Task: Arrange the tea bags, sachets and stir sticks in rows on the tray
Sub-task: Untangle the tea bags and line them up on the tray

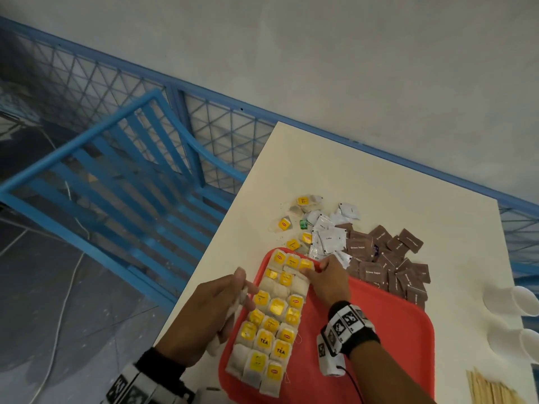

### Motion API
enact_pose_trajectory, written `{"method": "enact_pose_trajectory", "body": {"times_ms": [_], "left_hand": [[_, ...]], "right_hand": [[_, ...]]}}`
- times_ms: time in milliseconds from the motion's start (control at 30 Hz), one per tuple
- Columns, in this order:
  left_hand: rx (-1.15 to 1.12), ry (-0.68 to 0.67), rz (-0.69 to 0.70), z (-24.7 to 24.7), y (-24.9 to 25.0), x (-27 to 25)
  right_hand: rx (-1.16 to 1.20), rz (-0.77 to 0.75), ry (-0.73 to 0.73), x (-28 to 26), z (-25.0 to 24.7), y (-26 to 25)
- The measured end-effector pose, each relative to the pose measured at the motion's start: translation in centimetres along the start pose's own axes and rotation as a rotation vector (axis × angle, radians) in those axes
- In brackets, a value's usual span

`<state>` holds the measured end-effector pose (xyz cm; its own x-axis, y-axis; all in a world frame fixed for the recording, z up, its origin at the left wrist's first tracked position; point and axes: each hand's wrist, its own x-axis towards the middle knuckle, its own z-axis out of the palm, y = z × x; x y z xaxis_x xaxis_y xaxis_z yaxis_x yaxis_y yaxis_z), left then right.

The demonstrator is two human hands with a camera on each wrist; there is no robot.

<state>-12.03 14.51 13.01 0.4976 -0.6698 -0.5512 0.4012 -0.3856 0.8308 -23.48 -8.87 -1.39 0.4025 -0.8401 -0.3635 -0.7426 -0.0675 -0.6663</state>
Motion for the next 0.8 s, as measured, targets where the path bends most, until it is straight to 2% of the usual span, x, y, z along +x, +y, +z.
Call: {"method": "enact_pose_trajectory", "body": {"times_ms": [167, 300, 400, 533, 667, 800], "left_hand": [[-0.309, -0.094, -0.120, 1.8, 0.2, 0.6], [-0.421, -0.147, -0.090, 3.7, 0.2, 1.3], [-0.501, -0.135, -0.066, 5.8, 0.2, 1.4], [-0.565, -0.063, -0.099, 8.3, -0.1, 1.2], [-0.771, -0.037, -0.221, 9.9, 0.0, 0.9], [-0.901, -0.035, -0.250, 10.7, 0.3, 0.4]], "right_hand": [[0.092, -0.311, 0.027, -4.2, -5.2, -2.7], [0.121, -0.572, -0.154, -11.2, -8.7, -5.5], [0.125, -0.732, -0.238, -16.2, -9.9, -6.6], [0.082, -0.811, -0.209, -18.2, -9.5, -6.1], [-0.052, -0.852, -0.153, -17.9, -9.3, -5.0], [-0.002, -0.845, -0.168, -17.8, -9.6, -4.1]]}}
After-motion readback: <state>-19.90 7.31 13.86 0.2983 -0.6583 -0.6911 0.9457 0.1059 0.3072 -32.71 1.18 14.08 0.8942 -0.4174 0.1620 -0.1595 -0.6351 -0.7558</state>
